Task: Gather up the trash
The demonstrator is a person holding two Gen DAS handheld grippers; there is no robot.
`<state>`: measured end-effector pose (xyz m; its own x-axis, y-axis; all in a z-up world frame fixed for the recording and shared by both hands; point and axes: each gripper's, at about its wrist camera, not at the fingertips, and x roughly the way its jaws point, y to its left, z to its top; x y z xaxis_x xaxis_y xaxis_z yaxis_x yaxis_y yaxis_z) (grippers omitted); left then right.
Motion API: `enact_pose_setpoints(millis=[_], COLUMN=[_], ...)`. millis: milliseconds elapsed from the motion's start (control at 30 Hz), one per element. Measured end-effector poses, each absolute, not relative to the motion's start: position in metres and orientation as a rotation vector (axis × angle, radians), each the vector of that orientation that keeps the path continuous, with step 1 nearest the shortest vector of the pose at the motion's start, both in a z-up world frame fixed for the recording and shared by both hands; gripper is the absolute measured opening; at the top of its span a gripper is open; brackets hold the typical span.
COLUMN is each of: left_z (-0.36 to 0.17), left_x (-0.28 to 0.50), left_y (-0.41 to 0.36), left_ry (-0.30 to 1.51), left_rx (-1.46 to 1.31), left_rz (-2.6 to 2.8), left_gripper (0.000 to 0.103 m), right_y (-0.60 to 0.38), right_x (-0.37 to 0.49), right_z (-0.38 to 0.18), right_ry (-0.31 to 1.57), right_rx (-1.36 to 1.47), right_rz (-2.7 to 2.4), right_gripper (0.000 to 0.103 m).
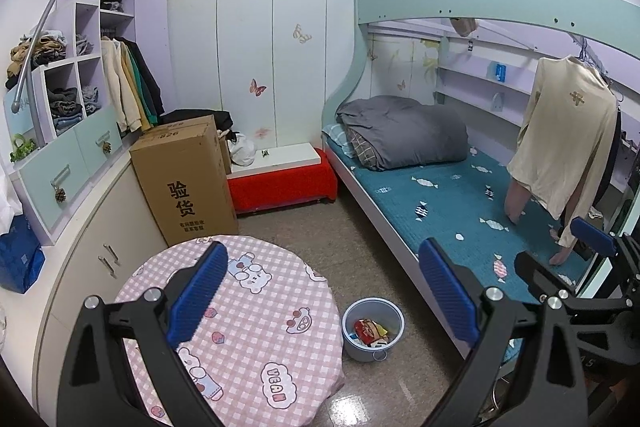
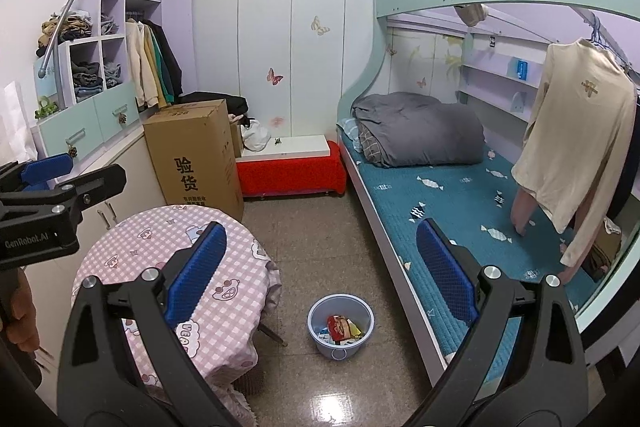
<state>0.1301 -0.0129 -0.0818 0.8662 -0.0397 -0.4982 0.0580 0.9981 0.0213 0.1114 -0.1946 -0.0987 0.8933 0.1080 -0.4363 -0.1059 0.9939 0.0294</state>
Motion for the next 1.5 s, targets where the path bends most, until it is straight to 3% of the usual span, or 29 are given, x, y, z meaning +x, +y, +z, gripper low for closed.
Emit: enact_pose_setpoints(millis=[1500], left_z=[-0.09], left_x=[0.155], left_y=[-0.005], left_ry=[0.541], left_rx=[0.032], left_rz=[-0.047], left_gripper=[0.094], right_y=[-0.189], right_x=[0.143], right_z=[-0.1], right_ry=[0.483], right_rx=[0.003], right_rz=[0.149], right_gripper=[0.094])
